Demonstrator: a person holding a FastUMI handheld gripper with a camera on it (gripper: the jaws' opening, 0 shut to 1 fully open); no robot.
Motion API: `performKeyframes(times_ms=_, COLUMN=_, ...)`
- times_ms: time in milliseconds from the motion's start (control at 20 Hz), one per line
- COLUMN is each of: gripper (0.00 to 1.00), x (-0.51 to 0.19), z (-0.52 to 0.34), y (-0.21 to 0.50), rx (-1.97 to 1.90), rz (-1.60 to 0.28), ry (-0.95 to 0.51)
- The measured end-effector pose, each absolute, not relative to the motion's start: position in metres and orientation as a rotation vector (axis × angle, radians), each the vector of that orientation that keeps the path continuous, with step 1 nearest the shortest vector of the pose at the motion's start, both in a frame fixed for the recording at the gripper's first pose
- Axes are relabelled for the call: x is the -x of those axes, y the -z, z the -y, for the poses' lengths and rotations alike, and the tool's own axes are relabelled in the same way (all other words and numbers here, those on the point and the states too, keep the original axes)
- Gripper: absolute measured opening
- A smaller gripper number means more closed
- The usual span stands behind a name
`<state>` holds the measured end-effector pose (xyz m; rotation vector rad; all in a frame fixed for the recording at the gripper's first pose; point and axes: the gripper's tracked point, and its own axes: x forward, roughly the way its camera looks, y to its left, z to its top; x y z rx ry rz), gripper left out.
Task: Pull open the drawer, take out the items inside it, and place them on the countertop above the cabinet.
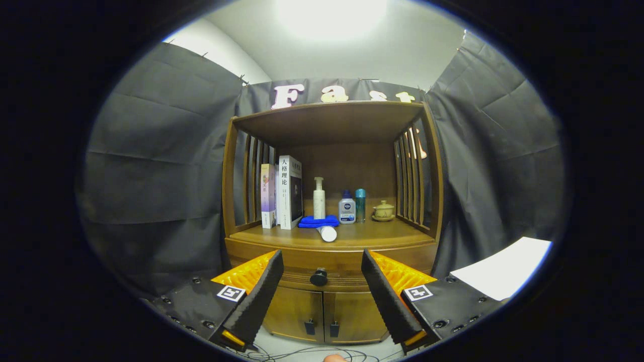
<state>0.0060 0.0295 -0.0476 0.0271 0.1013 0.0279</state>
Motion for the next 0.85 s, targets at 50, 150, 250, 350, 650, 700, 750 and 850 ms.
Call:
performKeyframes(times_ms=50, gripper=0.99, x=-0.001, z=-0.026, y=0.048, rx=-0.025, rz=-0.102, ry=-0.023)
performKeyframes(times_ms=150, gripper=0.99, x=0.005, z=-0.019, y=0.05, rx=-0.011, rz=-0.105, ry=-0.015)
performKeyframes(times_ms=250, gripper=0.98, x=0.009, z=-0.022, y=0.054, rx=-0.011, rz=-0.111, ry=-0.032)
performKeyframes(times_ms=350, gripper=0.98, x=0.01, z=-0.022, y=0.057, rx=-0.01, rz=-0.116, ry=-0.041)
performKeyframes(times_ms=650, gripper=0.98, x=0.014, z=-0.03, y=0.053, rx=-0.029, rz=-0.102, ry=-0.057)
performKeyframes(times_ms=700, gripper=0.98, x=0.014, z=-0.03, y=0.053, rx=-0.038, rz=-0.096, ry=-0.056)
performKeyframes(times_ms=750, gripper=0.98, x=0.014, z=-0.03, y=0.051, rx=-0.045, rz=-0.088, ry=-0.055)
performKeyframes(times_ms=850, gripper=0.98, x=0.012, z=-0.032, y=0.051, rx=-0.045, rz=-0.087, ry=-0.06)
